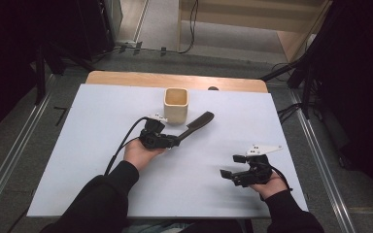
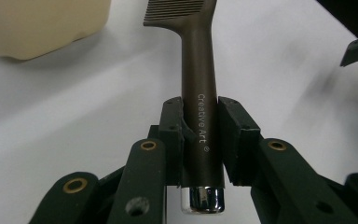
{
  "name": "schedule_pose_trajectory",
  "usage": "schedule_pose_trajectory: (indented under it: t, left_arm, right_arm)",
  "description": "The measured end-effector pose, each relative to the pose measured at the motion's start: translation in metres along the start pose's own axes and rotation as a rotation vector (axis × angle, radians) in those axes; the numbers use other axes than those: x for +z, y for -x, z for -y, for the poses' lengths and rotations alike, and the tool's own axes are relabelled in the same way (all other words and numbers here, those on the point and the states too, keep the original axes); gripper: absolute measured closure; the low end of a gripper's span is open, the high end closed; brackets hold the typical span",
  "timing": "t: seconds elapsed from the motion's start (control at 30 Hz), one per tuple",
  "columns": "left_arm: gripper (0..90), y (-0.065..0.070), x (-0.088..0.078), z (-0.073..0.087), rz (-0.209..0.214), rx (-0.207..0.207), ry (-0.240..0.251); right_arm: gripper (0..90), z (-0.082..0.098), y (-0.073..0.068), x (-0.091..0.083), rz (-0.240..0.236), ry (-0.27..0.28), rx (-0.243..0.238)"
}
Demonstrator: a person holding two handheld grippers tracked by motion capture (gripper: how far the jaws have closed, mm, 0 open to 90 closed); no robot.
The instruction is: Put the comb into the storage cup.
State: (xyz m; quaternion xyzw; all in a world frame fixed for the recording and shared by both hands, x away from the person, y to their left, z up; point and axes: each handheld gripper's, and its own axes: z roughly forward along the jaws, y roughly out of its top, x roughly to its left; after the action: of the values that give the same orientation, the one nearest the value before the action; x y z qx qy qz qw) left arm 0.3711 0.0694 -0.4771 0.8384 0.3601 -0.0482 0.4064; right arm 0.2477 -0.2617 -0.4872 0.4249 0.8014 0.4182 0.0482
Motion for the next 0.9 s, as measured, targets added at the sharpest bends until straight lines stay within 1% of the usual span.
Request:
schedule_pose_trajectory:
  t: [0.17,0.2,0.27,0.33,0.37,0.4,0.47,0.5,0.6,0.67,0.7,0.8,0.9]
  left_arm:
    - [73.1,0.009,-0.001,-0.004,0.041,0.004,0.022]
    - [73.1,0.011,-0.001,-0.005,0.053,-0.009,0.026]
    - [73.1,0.014,0.000,-0.006,0.074,-0.016,0.037]
    - [73.1,0.018,0.001,-0.007,0.083,-0.011,0.038]
    - [73.1,0.019,0.001,-0.008,0.097,-0.015,0.042]
    - [73.1,0.020,0.002,-0.008,0.098,-0.019,0.044]
    - [73.1,0.024,0.003,-0.009,0.095,-0.013,0.052]
    - [73.1,0.026,0.004,-0.010,0.095,-0.010,0.054]
    - [73.1,0.030,0.009,-0.011,0.112,-0.020,0.059]
    - [73.1,0.032,0.013,-0.012,0.116,-0.021,0.057]
    - [73.1,0.033,0.015,-0.012,0.118,-0.028,0.061]
    - [73.1,0.035,0.019,-0.012,0.119,-0.042,0.065]
    - [73.1,0.037,0.021,-0.014,0.118,-0.053,0.072]
  right_arm:
    - [13.2,-0.001,0.000,-0.001,0.001,0.009,0.004]
    - [13.2,-0.001,0.001,-0.001,-0.001,0.010,0.003]
    - [13.2,-0.001,0.001,-0.002,-0.004,0.009,0.012]
    - [13.2,-0.002,0.001,-0.002,-0.007,0.011,0.017]
    - [13.2,-0.002,0.001,-0.002,-0.007,0.010,0.021]
    - [13.2,-0.002,0.001,-0.003,-0.006,0.011,0.022]
    - [13.2,-0.002,0.001,-0.003,-0.001,0.017,0.018]
    - [13.2,-0.003,0.000,-0.004,-0.004,0.022,0.025]
    - [13.2,-0.003,-0.001,-0.005,-0.006,0.043,0.011]
    - [13.2,-0.004,-0.002,-0.005,-0.011,0.051,0.017]
    - [13.2,-0.004,-0.002,-0.005,-0.011,0.053,0.025]
    - [13.2,-0.005,-0.001,-0.006,-0.002,0.068,0.034]
    - [13.2,-0.007,0.000,-0.009,0.007,0.089,0.054]
